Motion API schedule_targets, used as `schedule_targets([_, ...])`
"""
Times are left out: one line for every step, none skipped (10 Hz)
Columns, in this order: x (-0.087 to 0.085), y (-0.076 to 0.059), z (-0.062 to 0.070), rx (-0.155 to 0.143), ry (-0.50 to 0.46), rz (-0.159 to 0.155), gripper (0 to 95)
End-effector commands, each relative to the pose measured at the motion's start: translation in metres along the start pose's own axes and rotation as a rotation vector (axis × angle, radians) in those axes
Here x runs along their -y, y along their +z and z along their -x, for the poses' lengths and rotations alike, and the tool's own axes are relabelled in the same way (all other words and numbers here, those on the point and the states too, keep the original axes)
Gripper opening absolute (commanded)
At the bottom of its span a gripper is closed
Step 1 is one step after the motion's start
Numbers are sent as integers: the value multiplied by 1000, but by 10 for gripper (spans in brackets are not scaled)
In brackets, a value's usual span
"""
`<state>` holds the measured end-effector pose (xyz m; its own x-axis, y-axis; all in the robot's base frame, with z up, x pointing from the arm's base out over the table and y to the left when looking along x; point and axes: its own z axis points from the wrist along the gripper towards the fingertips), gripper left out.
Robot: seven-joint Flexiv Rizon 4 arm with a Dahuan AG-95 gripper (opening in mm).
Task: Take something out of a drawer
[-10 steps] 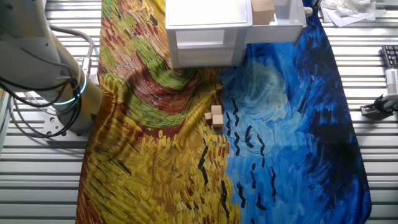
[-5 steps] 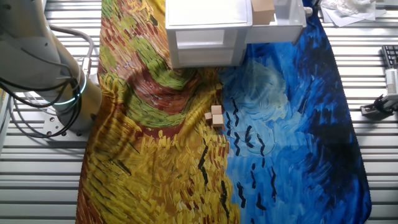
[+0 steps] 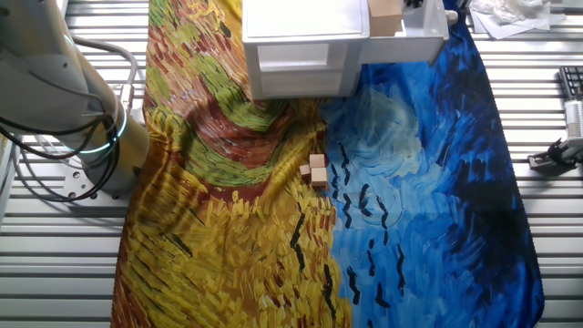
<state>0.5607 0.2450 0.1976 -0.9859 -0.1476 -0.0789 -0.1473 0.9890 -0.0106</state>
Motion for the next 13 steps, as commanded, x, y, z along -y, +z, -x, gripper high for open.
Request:
schedule_targets([-4,3,-1,-10,12,0,760])
schedule_targets([-6,5,-3,-11,19,2,760])
schedule_targets([-6,6,-4,-12,21,2,760])
schedule_targets([-6,7,-5,-13,24,2,760])
schedule_targets([-6,8,-6,-16,25,4,760])
schedule_targets([-6,8,-7,-17,24,5,760])
schedule_targets([-6,9,-7,-18,25,5,760])
schedule_targets([-7,10,-8,-21,25,6,760])
schedule_targets([-7,10,-8,-23,27,7,760])
schedule_targets([-7,11,-9,-28,28,7,760])
schedule_targets([-7,12,-9,-31,29,8,760])
schedule_targets([-6,13,-10,-36,30,9,760])
schedule_targets([-6,14,-12,-43,32,11,760])
